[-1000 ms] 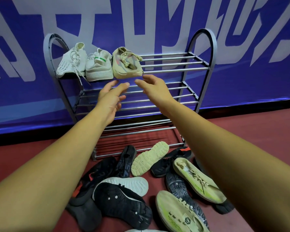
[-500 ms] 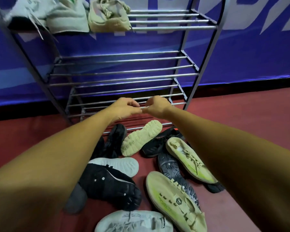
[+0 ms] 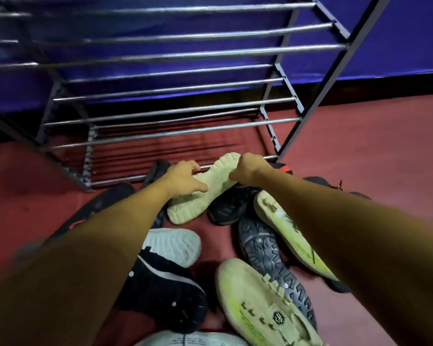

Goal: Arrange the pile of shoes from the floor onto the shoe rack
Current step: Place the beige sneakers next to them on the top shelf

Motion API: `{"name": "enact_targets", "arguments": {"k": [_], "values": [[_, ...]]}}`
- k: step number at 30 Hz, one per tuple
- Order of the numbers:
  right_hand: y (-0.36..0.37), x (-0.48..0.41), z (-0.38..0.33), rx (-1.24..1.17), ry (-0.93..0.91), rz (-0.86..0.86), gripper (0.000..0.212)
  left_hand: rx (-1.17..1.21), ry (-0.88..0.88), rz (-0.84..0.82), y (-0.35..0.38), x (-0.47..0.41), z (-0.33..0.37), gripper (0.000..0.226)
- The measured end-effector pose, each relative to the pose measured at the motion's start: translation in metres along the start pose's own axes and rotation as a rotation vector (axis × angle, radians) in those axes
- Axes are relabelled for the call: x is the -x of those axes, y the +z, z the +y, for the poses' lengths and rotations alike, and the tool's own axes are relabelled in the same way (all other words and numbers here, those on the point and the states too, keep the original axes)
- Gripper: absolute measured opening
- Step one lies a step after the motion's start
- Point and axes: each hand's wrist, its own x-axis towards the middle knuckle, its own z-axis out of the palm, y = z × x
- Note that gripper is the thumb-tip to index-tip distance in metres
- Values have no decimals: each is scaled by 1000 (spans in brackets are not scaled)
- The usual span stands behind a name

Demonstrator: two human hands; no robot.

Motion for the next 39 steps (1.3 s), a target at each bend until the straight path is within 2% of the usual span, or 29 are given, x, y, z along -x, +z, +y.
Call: {"name": "enact_targets", "arguments": {"k": [4,6,8,15,20,26,28,32,35,39], "values": [[8,-8,10,-55,53,19,22,-77,-23,-10,13,-15,-2,84],[15,-9,14,-59,52,20,43,-155,-37,-35,19,-18,-1,92],[22,-9,16,-73,14,24,50,-273,-19,-49,25,-17,1,93],[17,0,14,-114,-23,64,41,-432,4,54,36,-2,14,86],[-5,21,3,-120,-94,86,44,-356,-55,66,14,19,28,94],[-43,75,-10,-86,-196,124,45,-358,-38,83,-26,74,44,91],[-57,100,-15,-91,-222,155,48,-357,-23,86,-41,97,56,86],[-92,150,-26,-139,-313,241,33,-292,-33,94,-74,143,83,76],[-119,189,-36,-171,-359,333,32,-206,4,136,-96,177,103,62],[-143,232,-46,-320,-399,459,29,-118,44,194,-120,220,128,51]]}}
